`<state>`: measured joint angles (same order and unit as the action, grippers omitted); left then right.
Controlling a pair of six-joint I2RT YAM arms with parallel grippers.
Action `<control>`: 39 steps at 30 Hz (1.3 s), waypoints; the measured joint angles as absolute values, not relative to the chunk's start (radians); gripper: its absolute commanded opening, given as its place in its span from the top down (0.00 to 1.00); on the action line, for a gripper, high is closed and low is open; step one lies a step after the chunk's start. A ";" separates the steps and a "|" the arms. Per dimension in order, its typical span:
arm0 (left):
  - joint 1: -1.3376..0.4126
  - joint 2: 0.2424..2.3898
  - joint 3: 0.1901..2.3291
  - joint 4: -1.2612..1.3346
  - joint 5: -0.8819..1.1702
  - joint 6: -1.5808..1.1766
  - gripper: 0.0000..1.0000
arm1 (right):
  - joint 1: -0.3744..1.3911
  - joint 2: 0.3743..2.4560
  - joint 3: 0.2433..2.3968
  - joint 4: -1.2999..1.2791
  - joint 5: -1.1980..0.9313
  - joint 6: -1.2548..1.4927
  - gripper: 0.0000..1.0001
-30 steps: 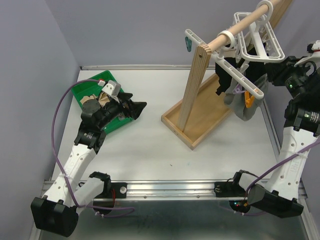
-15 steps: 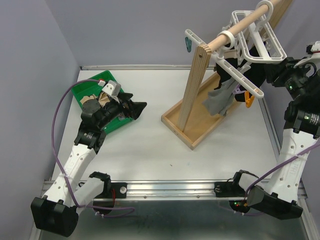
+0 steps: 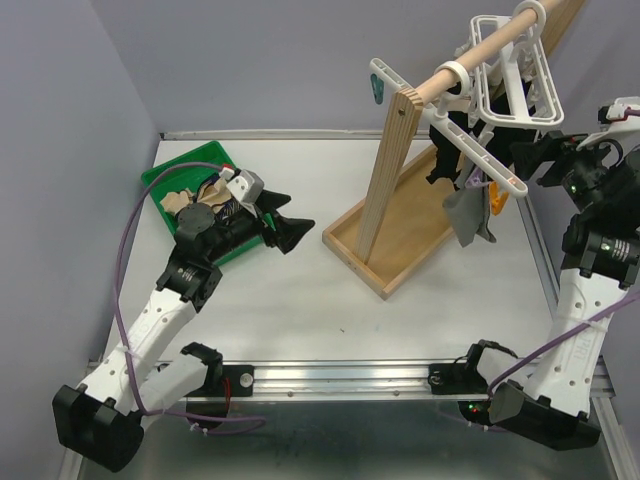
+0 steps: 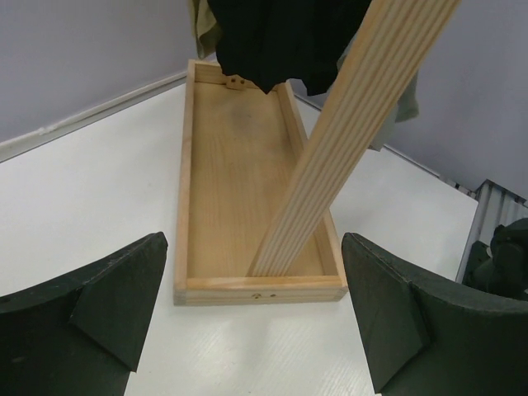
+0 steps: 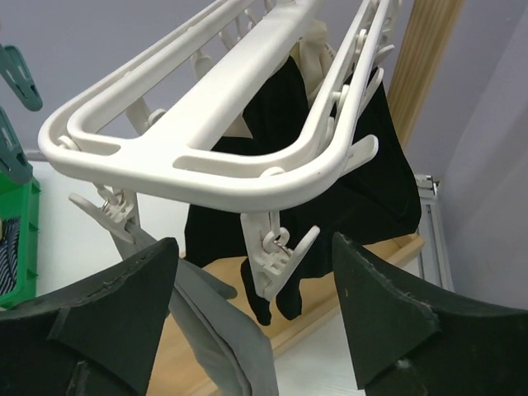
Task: Remove the underwear clipped to the hanger
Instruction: Remove the underwear from the hanger, then adjust the clothesline at the center of the board.
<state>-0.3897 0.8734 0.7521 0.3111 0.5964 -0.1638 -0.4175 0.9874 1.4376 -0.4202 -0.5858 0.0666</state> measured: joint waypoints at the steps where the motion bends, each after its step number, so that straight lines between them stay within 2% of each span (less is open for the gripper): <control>1: -0.402 0.874 0.752 0.311 0.592 -0.162 0.01 | -0.418 0.982 1.432 -0.420 -0.589 0.063 0.14; 8: -0.548 0.886 0.752 0.326 0.461 -0.134 0.01 | -0.418 0.914 1.349 -0.434 -0.628 -0.010 0.01; 15: -0.805 0.911 0.723 0.450 0.196 -0.072 0.01 | -0.418 0.845 1.234 -0.477 -0.640 -0.076 0.00; 19: -0.949 1.021 0.683 0.606 0.033 0.013 0.01 | -0.418 0.815 1.162 -0.505 -0.645 -0.115 0.00; 27: -0.976 1.282 0.702 0.743 -0.093 0.130 0.01 | -0.418 0.776 1.061 -0.541 -0.660 -0.165 0.00; 39: -0.976 1.413 0.812 0.887 -0.095 0.184 0.02 | -0.418 0.763 0.956 -0.550 -0.664 -0.180 0.00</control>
<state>-0.9760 1.4128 0.8120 0.8871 -0.0952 0.1841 -0.4175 0.7631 0.9558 -0.5503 -0.6640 -0.1802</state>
